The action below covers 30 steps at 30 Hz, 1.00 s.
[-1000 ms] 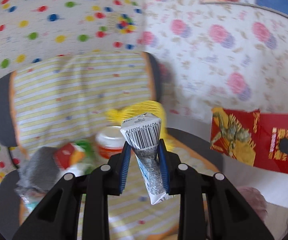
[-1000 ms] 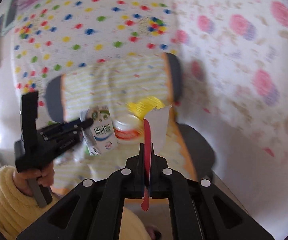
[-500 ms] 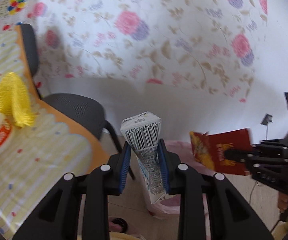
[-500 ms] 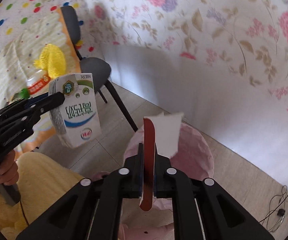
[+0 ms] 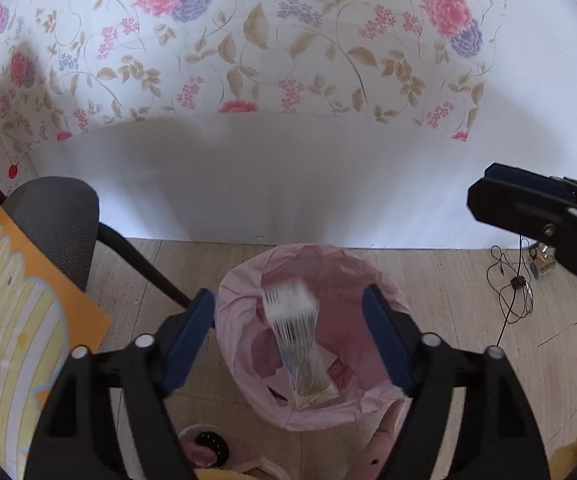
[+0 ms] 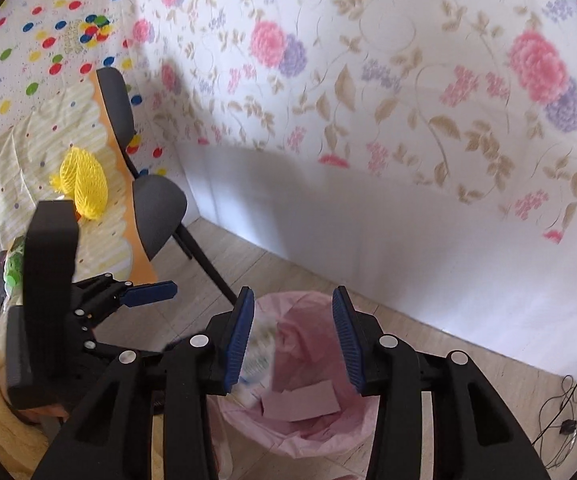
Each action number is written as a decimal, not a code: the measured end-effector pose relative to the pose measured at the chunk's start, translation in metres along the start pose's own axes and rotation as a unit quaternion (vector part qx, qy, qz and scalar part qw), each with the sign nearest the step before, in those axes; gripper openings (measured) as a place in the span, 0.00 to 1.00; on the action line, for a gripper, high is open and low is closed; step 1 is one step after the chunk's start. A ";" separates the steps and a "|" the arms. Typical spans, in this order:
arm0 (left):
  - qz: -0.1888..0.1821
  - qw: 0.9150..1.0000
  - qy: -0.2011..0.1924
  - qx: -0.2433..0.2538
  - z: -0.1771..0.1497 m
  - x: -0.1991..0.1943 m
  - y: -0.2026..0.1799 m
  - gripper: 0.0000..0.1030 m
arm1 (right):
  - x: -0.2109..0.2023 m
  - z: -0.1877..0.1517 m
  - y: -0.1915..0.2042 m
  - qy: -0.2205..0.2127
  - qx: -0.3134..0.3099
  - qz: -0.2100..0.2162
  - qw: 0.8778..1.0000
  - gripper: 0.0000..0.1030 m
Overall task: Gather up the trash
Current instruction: 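Move both open tools back over the chair, then grasp the yellow mesh net with the right tool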
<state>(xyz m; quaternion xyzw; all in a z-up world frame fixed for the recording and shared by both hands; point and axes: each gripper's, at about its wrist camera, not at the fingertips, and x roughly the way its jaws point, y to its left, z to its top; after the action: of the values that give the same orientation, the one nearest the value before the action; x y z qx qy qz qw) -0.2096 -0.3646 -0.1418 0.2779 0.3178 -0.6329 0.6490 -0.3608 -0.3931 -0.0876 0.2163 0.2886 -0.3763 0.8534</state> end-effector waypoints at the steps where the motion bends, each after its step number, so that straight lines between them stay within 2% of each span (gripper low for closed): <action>1: 0.001 1.000 0.001 -0.001 0.001 0.000 0.000 0.73 | -0.002 0.001 0.000 -0.004 -0.002 -0.001 1.000 0.42; 4: 0.019 1.000 -0.012 -0.009 0.002 -0.013 0.010 0.73 | -0.004 0.006 0.001 -0.007 0.003 0.008 1.000 0.42; 6: 0.047 0.998 -0.029 -0.026 0.001 -0.030 0.025 0.73 | -0.002 0.009 0.002 -0.005 0.008 0.019 1.000 0.42; 10: 0.117 0.989 -0.059 -0.066 -0.006 -0.070 0.065 0.73 | 0.006 0.019 0.025 -0.002 -0.004 0.057 0.998 0.42; 13: 0.170 0.977 -0.073 -0.106 -0.016 -0.105 0.101 0.73 | 0.014 0.031 0.060 -0.005 -0.034 0.096 0.995 0.42; 16: 0.225 0.958 -0.083 -0.156 -0.034 -0.143 0.143 0.73 | 0.020 0.046 0.103 -0.014 -0.069 0.137 0.988 0.42; 19: 0.263 0.941 -0.086 -0.194 -0.052 -0.172 0.175 0.73 | 0.026 0.059 0.146 -0.022 -0.101 0.175 0.979 0.42; 22: 0.309 0.918 -0.085 -0.232 -0.074 -0.201 0.213 0.73 | 0.034 0.073 0.192 -0.035 -0.135 0.204 0.969 0.42; 25: 0.334 0.903 -0.078 -0.260 -0.092 -0.216 0.240 0.73 | 0.044 0.085 0.231 -0.044 -0.156 0.225 0.961 0.43; 30: 0.380 0.873 -0.073 -0.296 -0.116 -0.245 0.287 0.73 | 0.071 0.109 0.285 -0.060 -0.178 0.227 0.956 0.44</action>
<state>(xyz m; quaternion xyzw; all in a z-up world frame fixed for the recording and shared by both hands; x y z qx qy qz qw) 0.0705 -0.1048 -0.0411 0.1246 0.3116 -0.2319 0.9130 -0.0671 -0.3160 -0.0107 0.0976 0.2426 -0.1279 0.9567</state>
